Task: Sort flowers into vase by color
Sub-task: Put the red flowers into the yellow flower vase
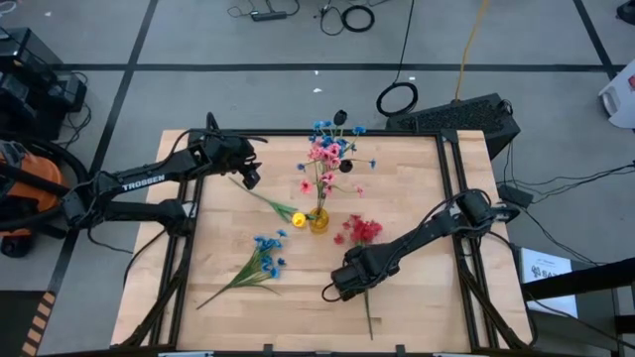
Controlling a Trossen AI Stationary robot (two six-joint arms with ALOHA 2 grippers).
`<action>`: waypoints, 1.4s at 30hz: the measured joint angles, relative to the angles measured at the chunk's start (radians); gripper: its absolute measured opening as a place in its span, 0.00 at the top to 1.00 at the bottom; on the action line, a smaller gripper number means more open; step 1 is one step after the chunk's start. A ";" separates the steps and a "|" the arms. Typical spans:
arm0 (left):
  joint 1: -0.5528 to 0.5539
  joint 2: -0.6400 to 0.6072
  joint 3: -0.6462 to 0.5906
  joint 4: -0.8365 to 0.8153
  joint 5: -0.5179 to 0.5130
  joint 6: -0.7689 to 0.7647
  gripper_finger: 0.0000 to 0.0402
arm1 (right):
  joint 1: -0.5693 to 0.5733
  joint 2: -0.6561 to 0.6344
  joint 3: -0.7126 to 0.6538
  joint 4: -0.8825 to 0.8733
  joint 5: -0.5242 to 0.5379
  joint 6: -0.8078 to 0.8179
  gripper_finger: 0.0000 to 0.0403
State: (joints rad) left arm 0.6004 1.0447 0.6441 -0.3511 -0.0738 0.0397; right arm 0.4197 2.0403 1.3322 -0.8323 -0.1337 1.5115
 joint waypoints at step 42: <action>-0.001 0.000 0.000 0.048 0.024 -0.007 0.50 | 0.219 -0.689 -0.165 -0.548 1.702 0.259 1.00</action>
State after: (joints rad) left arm 0.5999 1.0447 0.6441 -0.3036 -0.0498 0.0322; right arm 0.6385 1.3510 1.1673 -1.3801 1.5682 1.7710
